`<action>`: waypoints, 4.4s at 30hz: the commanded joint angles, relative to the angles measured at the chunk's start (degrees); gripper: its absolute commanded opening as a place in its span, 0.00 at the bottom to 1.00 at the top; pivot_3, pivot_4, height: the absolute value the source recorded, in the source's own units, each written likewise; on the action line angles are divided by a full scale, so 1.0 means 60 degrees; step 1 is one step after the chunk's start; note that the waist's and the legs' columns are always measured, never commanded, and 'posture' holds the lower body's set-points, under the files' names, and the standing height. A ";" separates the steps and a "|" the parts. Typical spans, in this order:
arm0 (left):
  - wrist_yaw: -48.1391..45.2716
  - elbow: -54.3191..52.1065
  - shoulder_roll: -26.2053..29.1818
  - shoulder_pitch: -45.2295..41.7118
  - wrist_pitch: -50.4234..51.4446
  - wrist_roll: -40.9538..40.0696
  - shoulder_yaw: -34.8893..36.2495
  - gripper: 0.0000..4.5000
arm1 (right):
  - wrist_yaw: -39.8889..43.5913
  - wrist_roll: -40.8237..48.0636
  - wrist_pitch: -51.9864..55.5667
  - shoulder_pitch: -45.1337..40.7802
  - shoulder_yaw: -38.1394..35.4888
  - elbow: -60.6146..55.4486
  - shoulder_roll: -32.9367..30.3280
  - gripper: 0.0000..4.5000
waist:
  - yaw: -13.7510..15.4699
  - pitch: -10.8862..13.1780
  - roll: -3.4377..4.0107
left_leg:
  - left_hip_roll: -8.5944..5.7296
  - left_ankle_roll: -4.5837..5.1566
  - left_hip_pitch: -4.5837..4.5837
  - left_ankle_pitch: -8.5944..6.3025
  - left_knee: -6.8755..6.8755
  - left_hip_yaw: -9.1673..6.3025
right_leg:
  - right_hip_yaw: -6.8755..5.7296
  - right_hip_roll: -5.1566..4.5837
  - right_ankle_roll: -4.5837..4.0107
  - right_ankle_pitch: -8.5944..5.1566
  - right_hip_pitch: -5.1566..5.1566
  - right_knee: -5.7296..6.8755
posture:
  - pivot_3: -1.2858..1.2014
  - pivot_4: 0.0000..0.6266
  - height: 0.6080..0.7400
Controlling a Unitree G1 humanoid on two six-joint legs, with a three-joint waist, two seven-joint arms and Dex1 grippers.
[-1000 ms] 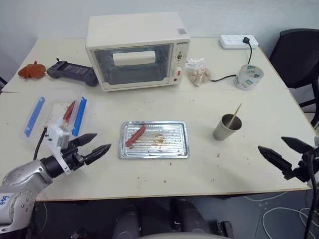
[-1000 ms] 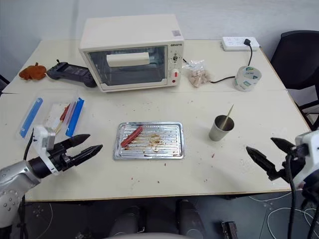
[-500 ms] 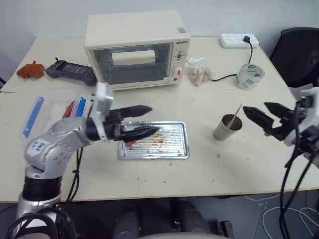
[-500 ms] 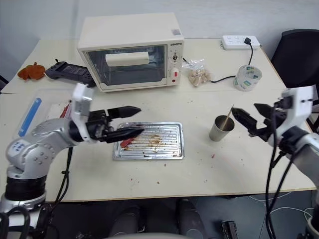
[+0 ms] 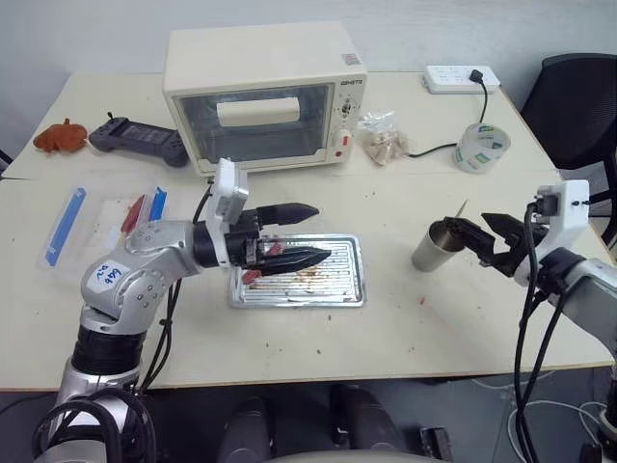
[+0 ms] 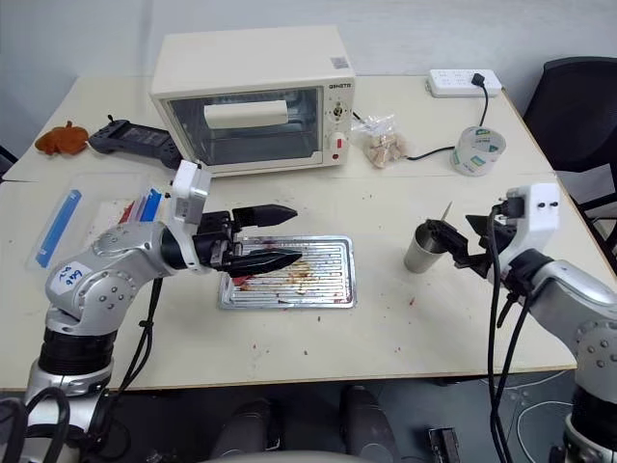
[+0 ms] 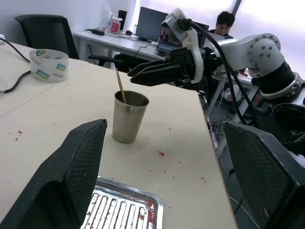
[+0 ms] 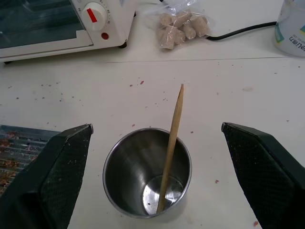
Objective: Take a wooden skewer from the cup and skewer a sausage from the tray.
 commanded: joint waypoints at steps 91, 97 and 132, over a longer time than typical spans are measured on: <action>0.2636 0.0521 -0.2816 -0.1285 -0.1614 0.0934 0.0820 0.93 | -0.9206 0.8641 -0.4397 -0.5037 0.2646 -0.0364 0.3816 0.01 | -0.0013 0.0003 0.0007 | 0.0012 0.0007 -0.0159 0.0013 0.0062 -0.0011 | 0.0007 -0.0004 0.0010 0.0004 -0.0156 0.0063 | 0.52 0.24 1.00; 0.2865 0.0479 -0.3067 -0.1248 -0.1611 0.0906 0.0742 0.59 | -0.9091 0.8526 -0.4584 -0.5048 0.2816 -0.0390 0.3782 0.00 | -0.0025 0.0003 0.0008 | 0.0016 0.0010 -0.0157 0.0014 0.0062 -0.0014 | 0.0008 0.0000 0.0010 0.0004 -0.0157 0.0064 | 0.52 0.24 1.00; 0.3363 0.0775 -0.3264 -0.1382 -0.1756 0.1232 0.0634 0.00 | -0.8622 0.7974 -0.4808 -0.5149 0.3187 -0.0395 0.3984 0.16 | -0.0017 0.0003 0.0008 | 0.0014 0.0012 -0.0160 0.0015 0.0065 -0.0015 | 0.0006 -0.0001 0.0010 0.0004 -0.0156 0.0061 | 0.52 0.24 1.00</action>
